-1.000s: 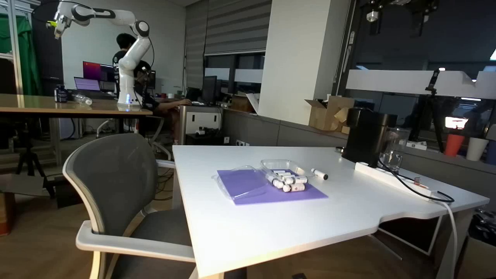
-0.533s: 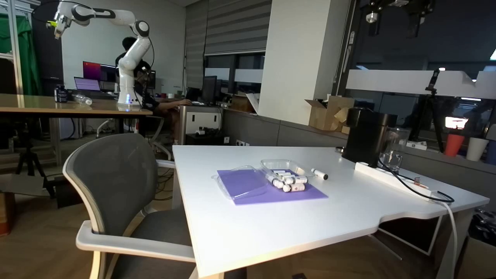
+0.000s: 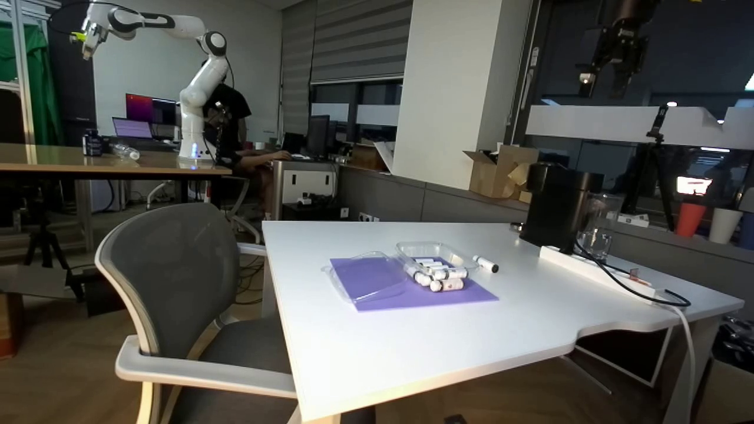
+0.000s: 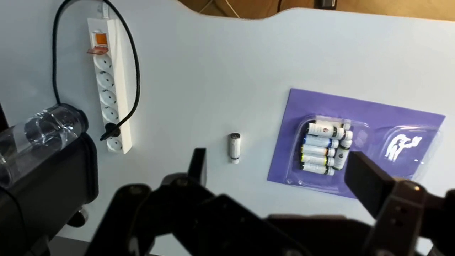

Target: Move the bottle from the table to the clear container

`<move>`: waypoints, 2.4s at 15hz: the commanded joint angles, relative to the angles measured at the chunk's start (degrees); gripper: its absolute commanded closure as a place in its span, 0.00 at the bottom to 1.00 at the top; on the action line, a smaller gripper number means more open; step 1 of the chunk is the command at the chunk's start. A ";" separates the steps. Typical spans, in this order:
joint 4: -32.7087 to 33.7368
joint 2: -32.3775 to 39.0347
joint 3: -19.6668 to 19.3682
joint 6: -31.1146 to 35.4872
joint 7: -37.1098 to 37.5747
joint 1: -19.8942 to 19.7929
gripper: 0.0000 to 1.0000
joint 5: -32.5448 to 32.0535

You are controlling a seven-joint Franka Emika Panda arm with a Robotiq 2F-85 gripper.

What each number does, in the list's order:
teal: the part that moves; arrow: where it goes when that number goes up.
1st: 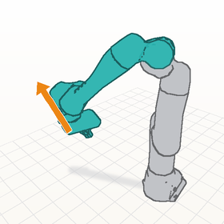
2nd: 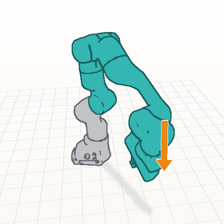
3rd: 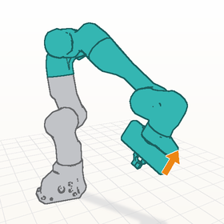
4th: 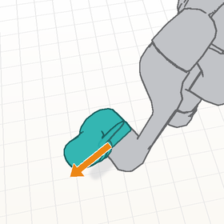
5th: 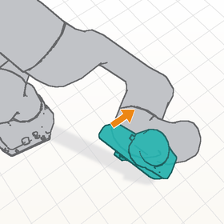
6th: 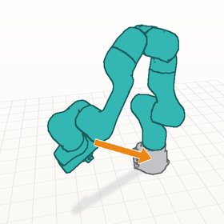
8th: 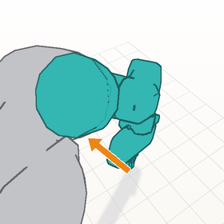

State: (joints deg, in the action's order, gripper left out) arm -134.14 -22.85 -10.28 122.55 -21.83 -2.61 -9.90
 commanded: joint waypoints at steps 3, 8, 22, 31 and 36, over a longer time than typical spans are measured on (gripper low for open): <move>7.97 10.41 -1.70 -0.44 -3.72 -1.57 0.00 2.84; 14.49 17.20 -1.27 -2.57 -3.76 -2.17 0.00 4.29; 20.15 28.15 -1.55 7.09 -9.29 -3.27 0.00 12.72; 44.03 59.85 7.32 12.80 -17.26 -10.60 0.00 21.49; 55.32 73.17 8.09 11.34 -7.41 -8.80 0.00 16.33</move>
State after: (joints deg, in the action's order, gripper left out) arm -87.83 42.86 -2.58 136.71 -36.51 -12.09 9.29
